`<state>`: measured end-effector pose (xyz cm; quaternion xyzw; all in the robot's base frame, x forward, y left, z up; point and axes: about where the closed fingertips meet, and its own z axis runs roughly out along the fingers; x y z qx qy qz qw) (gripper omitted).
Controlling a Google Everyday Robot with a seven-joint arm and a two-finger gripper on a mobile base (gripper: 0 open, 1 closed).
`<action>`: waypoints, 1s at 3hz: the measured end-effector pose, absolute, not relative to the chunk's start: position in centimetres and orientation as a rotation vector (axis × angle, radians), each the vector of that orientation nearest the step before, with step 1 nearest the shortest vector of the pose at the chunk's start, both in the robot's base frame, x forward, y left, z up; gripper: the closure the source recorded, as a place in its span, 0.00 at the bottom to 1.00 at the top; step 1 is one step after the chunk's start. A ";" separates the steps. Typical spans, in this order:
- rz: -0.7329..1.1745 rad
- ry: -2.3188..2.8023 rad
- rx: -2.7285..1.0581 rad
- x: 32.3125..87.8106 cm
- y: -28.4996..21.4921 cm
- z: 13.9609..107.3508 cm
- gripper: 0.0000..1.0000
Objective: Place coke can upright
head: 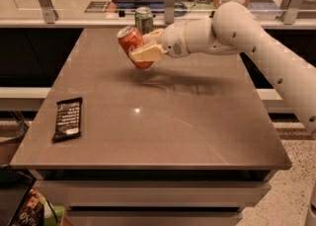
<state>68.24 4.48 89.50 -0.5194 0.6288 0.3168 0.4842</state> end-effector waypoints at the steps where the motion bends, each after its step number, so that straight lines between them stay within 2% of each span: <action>1: 0.809 1.501 -1.221 68.5 4.5 89.1 1.00; 3: 0.878 1.478 -1.162 69.0 4.8 87.7 1.00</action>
Offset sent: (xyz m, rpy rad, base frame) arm 0.0101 -0.0021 -0.0177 0.1577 0.0174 0.0024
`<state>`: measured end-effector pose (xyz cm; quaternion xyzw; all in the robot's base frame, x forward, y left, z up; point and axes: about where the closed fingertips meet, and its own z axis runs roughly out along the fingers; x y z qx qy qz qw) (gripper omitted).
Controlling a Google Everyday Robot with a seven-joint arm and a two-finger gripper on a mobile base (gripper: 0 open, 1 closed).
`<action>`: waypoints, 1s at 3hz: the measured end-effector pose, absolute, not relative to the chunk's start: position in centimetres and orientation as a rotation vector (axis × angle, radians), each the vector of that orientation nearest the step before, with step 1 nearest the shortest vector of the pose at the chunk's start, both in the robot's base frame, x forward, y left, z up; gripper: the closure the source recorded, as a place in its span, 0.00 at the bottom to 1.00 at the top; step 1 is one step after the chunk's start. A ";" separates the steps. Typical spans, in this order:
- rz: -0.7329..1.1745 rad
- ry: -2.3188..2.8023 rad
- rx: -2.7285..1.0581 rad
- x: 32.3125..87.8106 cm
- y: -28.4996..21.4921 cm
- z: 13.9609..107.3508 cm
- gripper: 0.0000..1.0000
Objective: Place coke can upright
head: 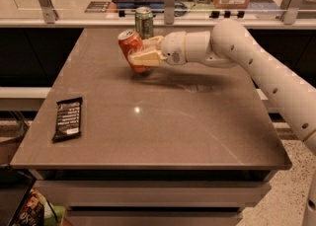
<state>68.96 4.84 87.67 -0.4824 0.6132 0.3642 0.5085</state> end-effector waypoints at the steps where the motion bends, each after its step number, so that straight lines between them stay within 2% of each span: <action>1: 0.902 1.485 -1.138 69.1 4.9 86.9 1.00; 3: 0.967 1.460 -1.090 69.9 4.8 85.7 1.00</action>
Offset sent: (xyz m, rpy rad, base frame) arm 0.0098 -0.0084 -0.0209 0.0916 0.0470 -0.0048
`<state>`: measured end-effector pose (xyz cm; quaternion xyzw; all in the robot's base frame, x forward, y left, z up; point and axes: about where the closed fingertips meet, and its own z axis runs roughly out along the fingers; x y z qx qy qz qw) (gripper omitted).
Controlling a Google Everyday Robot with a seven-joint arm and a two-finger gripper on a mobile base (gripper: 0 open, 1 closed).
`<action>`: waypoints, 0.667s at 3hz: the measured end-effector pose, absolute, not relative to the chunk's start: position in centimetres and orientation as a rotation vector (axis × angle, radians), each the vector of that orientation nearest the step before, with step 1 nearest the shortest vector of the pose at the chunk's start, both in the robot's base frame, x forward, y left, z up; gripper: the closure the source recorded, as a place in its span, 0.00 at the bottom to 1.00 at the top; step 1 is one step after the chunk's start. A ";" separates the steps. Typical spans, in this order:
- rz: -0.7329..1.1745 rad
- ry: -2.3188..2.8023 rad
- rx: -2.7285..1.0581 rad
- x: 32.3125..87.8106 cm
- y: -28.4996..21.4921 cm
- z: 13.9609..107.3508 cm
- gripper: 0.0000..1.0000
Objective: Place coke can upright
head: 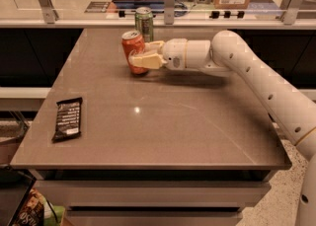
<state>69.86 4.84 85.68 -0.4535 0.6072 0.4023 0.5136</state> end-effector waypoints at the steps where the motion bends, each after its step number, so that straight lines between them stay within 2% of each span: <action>1: 0.967 1.460 -1.090 69.9 4.8 85.8 0.82; 2: 0.971 1.458 -1.094 69.8 5.1 85.7 0.59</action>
Offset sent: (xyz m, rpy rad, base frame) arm 0.0000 0.0001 0.0008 0.0000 0.0000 0.0002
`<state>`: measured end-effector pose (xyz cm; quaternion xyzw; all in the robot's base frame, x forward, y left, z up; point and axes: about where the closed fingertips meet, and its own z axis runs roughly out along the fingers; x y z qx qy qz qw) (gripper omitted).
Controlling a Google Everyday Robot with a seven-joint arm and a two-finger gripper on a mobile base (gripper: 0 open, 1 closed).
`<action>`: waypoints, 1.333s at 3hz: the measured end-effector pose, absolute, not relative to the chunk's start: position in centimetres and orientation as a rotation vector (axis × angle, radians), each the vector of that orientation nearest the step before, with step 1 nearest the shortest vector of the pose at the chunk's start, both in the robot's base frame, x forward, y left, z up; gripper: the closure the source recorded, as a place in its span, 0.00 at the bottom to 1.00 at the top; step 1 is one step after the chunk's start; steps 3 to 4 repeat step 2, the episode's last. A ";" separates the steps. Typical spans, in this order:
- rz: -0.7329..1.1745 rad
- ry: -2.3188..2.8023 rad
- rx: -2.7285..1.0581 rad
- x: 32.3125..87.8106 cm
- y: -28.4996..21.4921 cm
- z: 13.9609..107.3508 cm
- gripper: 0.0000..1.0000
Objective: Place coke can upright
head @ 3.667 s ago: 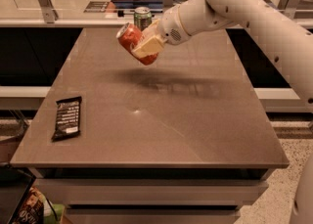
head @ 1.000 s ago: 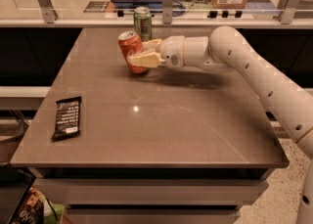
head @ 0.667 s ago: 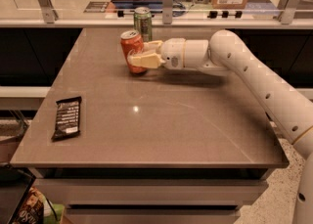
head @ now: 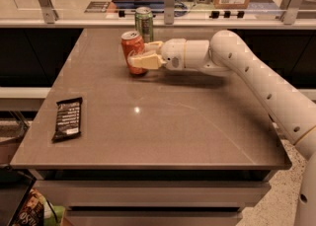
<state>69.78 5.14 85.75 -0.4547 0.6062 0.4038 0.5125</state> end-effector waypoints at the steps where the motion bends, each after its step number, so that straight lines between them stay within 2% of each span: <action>1: 0.975 1.456 -1.097 69.7 5.4 85.7 0.36; 2: 0.980 1.454 -1.101 69.6 5.8 85.7 0.13; 4: 0.980 1.454 -1.101 69.6 5.8 85.7 0.13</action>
Offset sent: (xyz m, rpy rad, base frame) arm -0.0007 0.0029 -0.0001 0.0005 0.0006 0.0046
